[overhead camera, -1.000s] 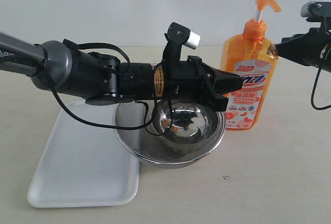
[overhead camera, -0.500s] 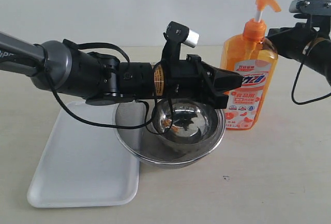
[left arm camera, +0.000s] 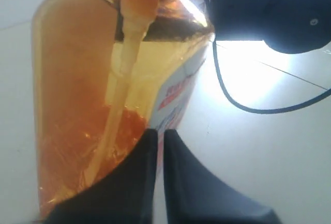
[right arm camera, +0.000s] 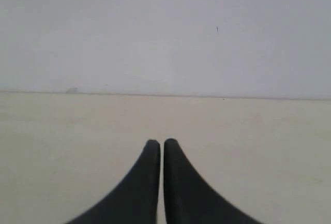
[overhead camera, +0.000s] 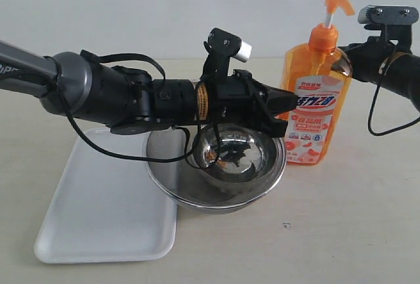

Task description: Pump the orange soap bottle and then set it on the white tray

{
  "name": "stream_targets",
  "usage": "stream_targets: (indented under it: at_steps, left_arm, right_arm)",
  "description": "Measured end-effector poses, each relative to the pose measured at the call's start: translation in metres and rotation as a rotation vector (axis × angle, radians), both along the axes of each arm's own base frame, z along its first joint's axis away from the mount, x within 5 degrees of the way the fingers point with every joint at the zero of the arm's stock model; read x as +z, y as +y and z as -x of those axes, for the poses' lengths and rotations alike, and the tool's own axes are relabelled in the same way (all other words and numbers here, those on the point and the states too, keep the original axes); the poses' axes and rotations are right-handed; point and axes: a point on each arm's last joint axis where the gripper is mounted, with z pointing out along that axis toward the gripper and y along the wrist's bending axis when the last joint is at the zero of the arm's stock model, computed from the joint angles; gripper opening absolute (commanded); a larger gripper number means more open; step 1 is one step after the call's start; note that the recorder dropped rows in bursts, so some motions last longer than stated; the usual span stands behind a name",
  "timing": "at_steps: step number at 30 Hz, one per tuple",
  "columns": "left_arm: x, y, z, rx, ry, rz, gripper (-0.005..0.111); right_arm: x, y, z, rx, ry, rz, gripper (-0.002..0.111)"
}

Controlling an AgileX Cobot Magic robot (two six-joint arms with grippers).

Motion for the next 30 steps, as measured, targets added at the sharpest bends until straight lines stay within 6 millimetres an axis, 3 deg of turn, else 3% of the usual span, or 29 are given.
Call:
stream_targets:
  at_steps: [10,20,30]
  left_arm:
    - [-0.010,-0.004,-0.009,0.024,-0.002,0.000,0.005]
    - [-0.010,-0.004,-0.009,0.026,-0.001,0.001,0.005]
    - [-0.008,-0.004,-0.010,0.025,-0.007,0.006,0.005]
  right_arm:
    - [0.016,-0.002,0.022,-0.003,0.000,0.005,0.000]
    - [0.020,-0.009,0.038,-0.040,0.010,0.029,0.000]
    - [0.033,-0.044,0.046,-0.179,0.019,0.008,0.000]
